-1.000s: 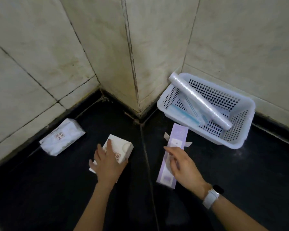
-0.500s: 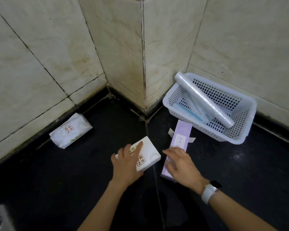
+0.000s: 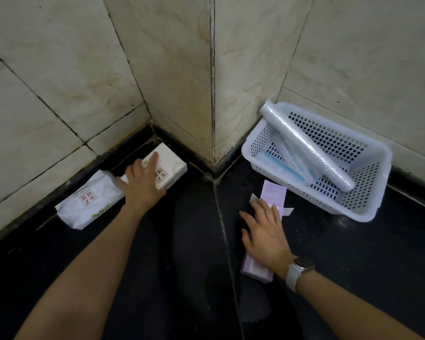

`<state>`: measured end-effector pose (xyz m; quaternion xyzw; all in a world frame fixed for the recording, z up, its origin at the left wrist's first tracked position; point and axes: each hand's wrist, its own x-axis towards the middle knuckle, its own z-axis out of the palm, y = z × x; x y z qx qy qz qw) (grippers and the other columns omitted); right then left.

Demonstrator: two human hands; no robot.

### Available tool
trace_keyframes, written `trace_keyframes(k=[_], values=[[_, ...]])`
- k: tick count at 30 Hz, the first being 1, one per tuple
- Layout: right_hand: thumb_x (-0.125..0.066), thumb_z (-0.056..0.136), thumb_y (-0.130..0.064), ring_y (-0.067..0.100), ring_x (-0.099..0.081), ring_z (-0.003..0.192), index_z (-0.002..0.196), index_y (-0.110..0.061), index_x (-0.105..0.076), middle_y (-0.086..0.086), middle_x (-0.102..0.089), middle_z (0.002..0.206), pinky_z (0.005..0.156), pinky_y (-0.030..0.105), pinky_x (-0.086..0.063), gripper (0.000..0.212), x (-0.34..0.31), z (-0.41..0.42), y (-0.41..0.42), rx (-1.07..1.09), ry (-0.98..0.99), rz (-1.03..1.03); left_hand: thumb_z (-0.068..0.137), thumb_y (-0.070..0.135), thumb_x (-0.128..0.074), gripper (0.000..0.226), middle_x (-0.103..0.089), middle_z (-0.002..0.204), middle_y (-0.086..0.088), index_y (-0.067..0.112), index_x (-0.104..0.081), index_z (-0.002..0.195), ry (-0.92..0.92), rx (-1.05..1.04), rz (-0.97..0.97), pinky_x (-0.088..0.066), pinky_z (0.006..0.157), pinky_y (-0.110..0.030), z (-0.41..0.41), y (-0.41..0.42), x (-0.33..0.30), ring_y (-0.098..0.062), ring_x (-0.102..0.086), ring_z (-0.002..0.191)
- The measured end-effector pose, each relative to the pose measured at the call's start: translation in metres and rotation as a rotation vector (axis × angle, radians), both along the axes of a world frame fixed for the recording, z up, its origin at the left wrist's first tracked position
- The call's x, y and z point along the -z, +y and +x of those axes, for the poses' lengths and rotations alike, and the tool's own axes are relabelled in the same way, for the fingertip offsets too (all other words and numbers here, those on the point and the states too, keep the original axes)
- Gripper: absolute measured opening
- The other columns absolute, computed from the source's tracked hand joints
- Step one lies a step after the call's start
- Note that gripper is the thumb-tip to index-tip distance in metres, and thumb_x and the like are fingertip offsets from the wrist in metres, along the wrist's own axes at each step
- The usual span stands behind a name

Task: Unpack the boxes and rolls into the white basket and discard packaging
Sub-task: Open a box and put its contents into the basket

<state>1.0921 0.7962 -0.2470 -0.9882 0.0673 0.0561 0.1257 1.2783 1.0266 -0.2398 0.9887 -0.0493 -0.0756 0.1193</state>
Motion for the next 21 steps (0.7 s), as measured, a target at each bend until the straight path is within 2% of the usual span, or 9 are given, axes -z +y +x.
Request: trace_keyframes(k=[4,9,12,16,19,21], values=[[-0.035,0.078,-0.032,0.03,-0.033,0.128,0.106,-0.016,-0.063,0.016,-0.058,0.126,0.104,0.055,-0.024,0.043,0.009,0.006,0.005,-0.005,-0.042,-0.016,0.089,0.031,-0.055,0.068,-0.009,0.156,-0.015,0.024,-0.018,0.145,0.002,-0.056,0.034,-0.011,0.11,-0.066,0.039,0.004,0.011,-0.036,-0.003,0.143],[-0.037,0.079,-0.03,0.029,-0.034,0.128,0.105,-0.014,-0.064,0.015,-0.058,0.126,0.105,0.054,-0.024,0.04,0.012,0.005,0.005,0.019,-0.129,0.002,0.082,0.017,-0.064,0.072,-0.022,0.15,-0.02,0.019,-0.023,0.142,-0.101,-0.062,0.185,-0.03,0.103,-0.059,0.061,0.01,0.015,-0.041,-0.022,0.134],[-0.038,0.079,-0.028,0.028,-0.03,0.127,0.104,-0.013,-0.064,0.016,-0.059,0.125,0.106,0.054,-0.024,0.038,0.015,0.003,0.004,0.027,-0.16,0.004,0.084,0.019,-0.063,0.073,-0.021,0.15,-0.021,0.018,-0.021,0.143,-0.095,-0.068,0.208,-0.03,0.102,-0.056,0.061,0.009,0.016,-0.041,-0.022,0.134],[-0.038,0.079,-0.027,0.027,-0.031,0.128,0.104,-0.013,-0.063,0.015,-0.058,0.126,0.111,0.051,-0.022,0.038,0.017,0.002,0.004,0.046,-0.135,-0.014,0.085,0.025,-0.056,0.067,-0.015,0.153,-0.019,0.019,-0.021,0.142,-0.083,-0.107,0.107,-0.014,0.108,-0.063,0.035,-0.009,0.008,-0.037,-0.012,0.14],[-0.035,0.079,-0.03,0.027,-0.034,0.129,0.105,-0.013,-0.063,0.014,-0.058,0.126,0.114,0.049,-0.018,0.042,0.013,-0.001,0.003,0.045,-0.092,-0.002,0.088,0.026,-0.052,0.064,-0.013,0.155,-0.017,0.018,-0.021,0.144,-0.081,-0.075,-0.017,-0.006,0.109,-0.066,-0.017,-0.028,0.002,-0.034,-0.008,0.143],[-0.029,0.079,-0.032,0.03,-0.037,0.131,0.113,-0.012,-0.06,0.014,-0.055,0.13,0.114,0.048,-0.015,0.05,0.004,-0.003,0.0,0.058,-0.076,0.104,0.091,0.027,-0.048,0.061,-0.01,0.157,-0.014,0.02,-0.02,0.145,-0.028,-0.082,-0.116,-0.004,0.111,-0.063,-0.062,-0.038,-0.004,-0.031,-0.005,0.144]])
